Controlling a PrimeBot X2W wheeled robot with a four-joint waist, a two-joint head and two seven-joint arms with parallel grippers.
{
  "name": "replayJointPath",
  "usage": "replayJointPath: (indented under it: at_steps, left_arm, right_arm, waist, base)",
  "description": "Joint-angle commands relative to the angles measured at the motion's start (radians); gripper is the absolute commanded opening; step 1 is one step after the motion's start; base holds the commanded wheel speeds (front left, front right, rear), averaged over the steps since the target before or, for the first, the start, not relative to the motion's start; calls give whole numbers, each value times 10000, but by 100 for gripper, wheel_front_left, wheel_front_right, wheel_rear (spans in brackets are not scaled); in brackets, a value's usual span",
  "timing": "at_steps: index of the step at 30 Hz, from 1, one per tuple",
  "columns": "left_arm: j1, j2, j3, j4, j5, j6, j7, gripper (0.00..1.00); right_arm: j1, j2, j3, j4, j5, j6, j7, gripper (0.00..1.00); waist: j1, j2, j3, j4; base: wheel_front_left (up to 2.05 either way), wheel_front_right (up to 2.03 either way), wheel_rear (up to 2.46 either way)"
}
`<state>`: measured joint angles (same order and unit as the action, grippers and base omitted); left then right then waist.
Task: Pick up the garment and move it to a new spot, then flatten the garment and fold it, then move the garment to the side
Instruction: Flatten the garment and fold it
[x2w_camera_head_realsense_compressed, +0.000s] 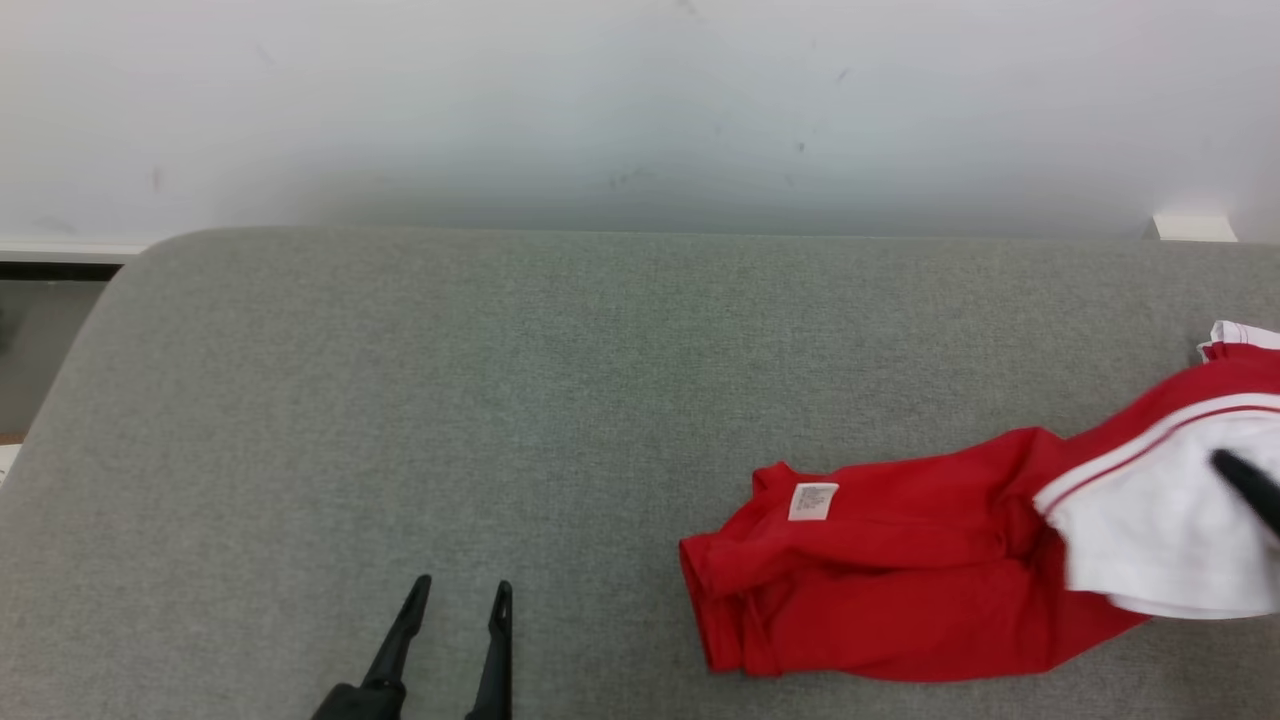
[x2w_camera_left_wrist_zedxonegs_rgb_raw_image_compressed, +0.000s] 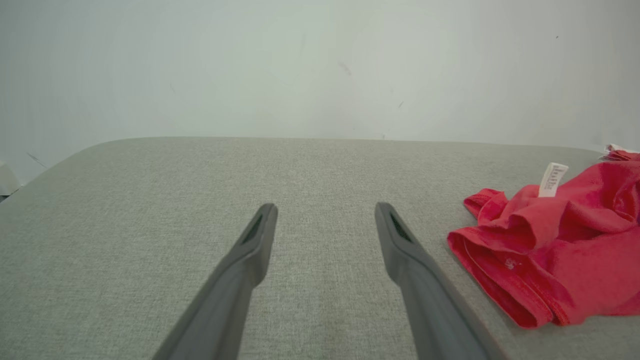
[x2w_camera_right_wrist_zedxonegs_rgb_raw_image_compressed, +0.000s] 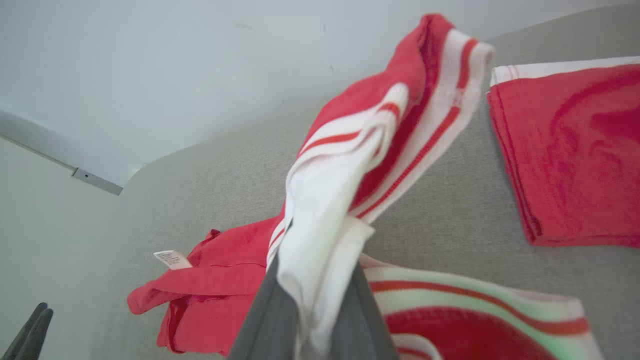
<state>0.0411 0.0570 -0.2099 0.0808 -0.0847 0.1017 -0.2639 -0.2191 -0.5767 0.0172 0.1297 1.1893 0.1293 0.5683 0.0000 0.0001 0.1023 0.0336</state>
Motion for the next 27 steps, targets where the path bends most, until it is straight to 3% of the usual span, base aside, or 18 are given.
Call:
replayJointPath:
  at_steps: [1, 8, 15, 19, 25, 27]
  left_arm:
    - [86, 4, -14, 25, 55, -23, -1, 100]
    - [109, -34, -123, 165, -108, -8, -1, 100]
    - [2, -47, -255, 258, -242, 7, -1, 100]
    - [-40, -50, -224, 264, -285, 22, -1, 100]
    - [-100, -51, -281, 279, -319, 52, -1, 100]
    - [-129, -51, -298, 281, -357, 68, -1, 100]
  right_arm:
    - [107, 177, 84, -287, 18, 18, 203, 0]
    - [231, 2058, 1108, -1844, -841, 19, 1494, 0]
    - [40, 3816, 1745, -1771, -2576, 18, 1937, 0]
    - [-121, 4398, 1584, -1501, -3426, 18, 1959, 0]
    - [-441, 4762, 1666, -1167, -4402, 18, 2046, 2]
    - [-523, 4840, 1765, -1173, -4577, 19, 1980, 45]
  waist:
    - [0, -1, -19, 34]
    - [0, -1, -16, 200]
    - [0, -1, 63, 470]
    - [0, -1, 133, 586]
    - [0, -1, 238, 679]
    - [0, -1, 256, 697]
  base:
    - [0, 0, 0]
    - [0, 0, 0]
    - [0, 0, 0]
    - [0, 0, 0]
    - [0, 0, 0]
    - [0, 0, 0]
